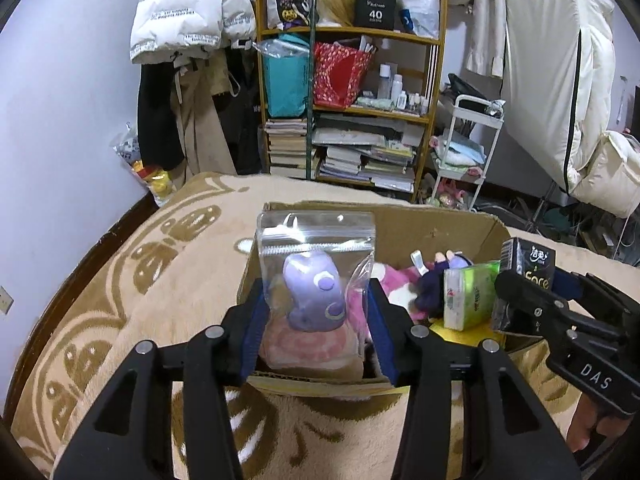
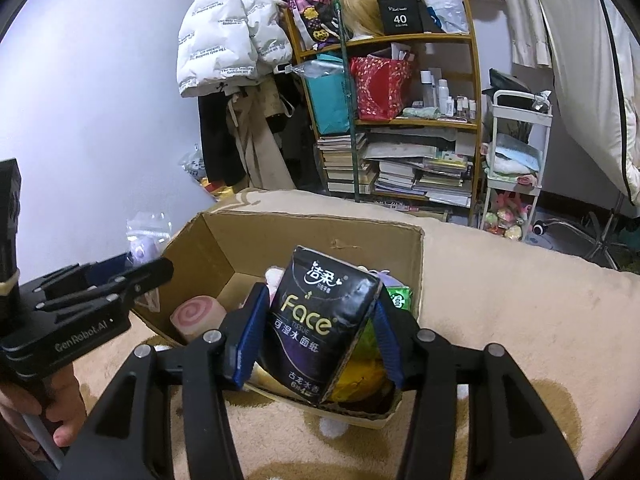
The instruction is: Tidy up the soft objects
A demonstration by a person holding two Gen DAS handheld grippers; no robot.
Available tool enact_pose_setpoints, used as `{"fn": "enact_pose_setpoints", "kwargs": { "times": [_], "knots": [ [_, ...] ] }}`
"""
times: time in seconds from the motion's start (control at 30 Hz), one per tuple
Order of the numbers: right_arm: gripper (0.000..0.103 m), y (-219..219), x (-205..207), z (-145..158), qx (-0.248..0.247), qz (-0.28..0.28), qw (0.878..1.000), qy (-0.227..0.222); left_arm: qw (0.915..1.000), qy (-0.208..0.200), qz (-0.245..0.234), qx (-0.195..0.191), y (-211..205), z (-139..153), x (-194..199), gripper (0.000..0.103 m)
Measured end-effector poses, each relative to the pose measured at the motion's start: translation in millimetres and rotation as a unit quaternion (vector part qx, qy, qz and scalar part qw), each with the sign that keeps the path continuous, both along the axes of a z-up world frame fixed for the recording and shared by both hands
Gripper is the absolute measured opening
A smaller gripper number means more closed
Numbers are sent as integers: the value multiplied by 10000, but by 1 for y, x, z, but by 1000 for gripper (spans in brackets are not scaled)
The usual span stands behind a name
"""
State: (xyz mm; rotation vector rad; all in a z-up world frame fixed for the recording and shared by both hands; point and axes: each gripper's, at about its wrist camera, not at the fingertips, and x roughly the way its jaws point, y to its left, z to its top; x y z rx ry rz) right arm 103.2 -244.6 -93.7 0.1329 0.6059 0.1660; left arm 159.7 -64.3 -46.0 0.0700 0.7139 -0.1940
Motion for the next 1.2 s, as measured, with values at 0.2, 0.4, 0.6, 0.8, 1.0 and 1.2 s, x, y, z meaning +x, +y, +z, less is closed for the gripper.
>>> {"fn": "enact_pose_setpoints", "kwargs": {
  "times": [0.2, 0.4, 0.6, 0.8, 1.0, 1.2],
  "knots": [
    [57, -2, 0, 0, 84, -36, 9999, 43, 9999, -67, 82, 94, 1, 0, -3, 60],
    [75, -5, -2, 1, 185, -53, 9998, 42, 9998, -10, 116, 148, 5, 0, -7, 75],
    [81, -10, -6, 2, 326, -79, 9994, 86, 9996, -82, 199, 176, 13, 6, -18, 84],
    [89, -14, -17, 12, 420, -88, 9991, -44, 9990, -219, 300, 230, 22, 12, -33, 89],
    [92, -19, -32, 23, 434, -144, 9989, -105, 9981, -451, 317, 257, 27, 23, -53, 94],
    [100, -27, -55, 37, 478, -305, 9981, -260, 9977, -570, 248, 253, 29, 33, -72, 98]
  ]
}}
